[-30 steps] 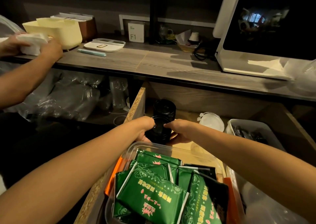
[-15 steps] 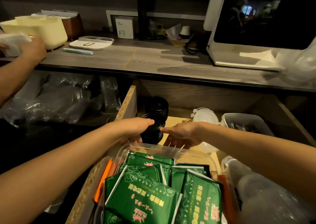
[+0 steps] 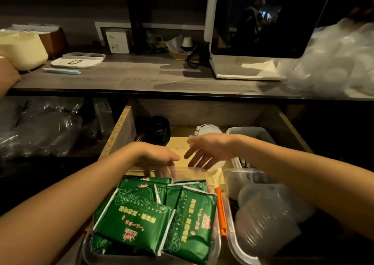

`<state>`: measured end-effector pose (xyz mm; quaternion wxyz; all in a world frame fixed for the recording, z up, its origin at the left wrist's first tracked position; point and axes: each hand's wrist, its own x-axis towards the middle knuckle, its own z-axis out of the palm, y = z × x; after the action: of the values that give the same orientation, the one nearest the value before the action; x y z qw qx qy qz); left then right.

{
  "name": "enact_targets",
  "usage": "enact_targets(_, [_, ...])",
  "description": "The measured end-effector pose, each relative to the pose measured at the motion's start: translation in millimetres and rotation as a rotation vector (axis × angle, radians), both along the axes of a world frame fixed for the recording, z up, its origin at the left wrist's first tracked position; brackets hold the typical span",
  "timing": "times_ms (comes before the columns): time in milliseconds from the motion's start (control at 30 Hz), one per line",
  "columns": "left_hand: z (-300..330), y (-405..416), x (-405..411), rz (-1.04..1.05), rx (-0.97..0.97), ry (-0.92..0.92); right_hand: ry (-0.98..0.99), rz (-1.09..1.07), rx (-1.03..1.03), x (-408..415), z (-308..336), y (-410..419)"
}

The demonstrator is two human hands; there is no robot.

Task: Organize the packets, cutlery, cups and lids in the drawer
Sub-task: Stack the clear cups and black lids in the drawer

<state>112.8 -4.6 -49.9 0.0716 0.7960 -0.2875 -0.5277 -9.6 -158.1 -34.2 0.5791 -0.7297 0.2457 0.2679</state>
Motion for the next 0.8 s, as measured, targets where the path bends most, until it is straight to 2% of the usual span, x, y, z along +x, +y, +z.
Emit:
enact_targets(167, [2.9, -22.8, -21.7, -0.090, 0.015, 0.020, -0.267, -0.427, 0.055, -52.7, 15.8, -34.2])
enact_targets(333, [0.7, -44.4, -49.1, 0.096, -0.271, 0.123, -0.385, -0.490, 0.006, -103.4, 19.4, -48.8])
enact_targets(433, [11.5, -52.5, -71.3, 0.230, -0.509, 0.108, -0.421, -0.435, 0.002, -127.4, 24.3, -46.1])
enact_targets(533, [29.3, -53.3, -96.6, 0.256, -0.644, 0.106, -0.452, -0.378, -0.082, -150.4, 27.0, -41.8])
enact_targets(633, [40.8, -47.2, -120.4, 0.238, -0.682, 0.108, -0.513, -0.192, -0.211, -172.9, 23.2, -37.7])
enact_targets(733, [43.7, -39.7, -137.5, 0.241, -0.678, 0.100, -0.440, 0.059, -0.342, -186.0, 16.4, -30.0])
enact_targets(800, [43.5, -35.8, -143.7, 0.242, -0.669, 0.066, -0.442, 0.143, -0.424, -187.4, 11.7, -24.5])
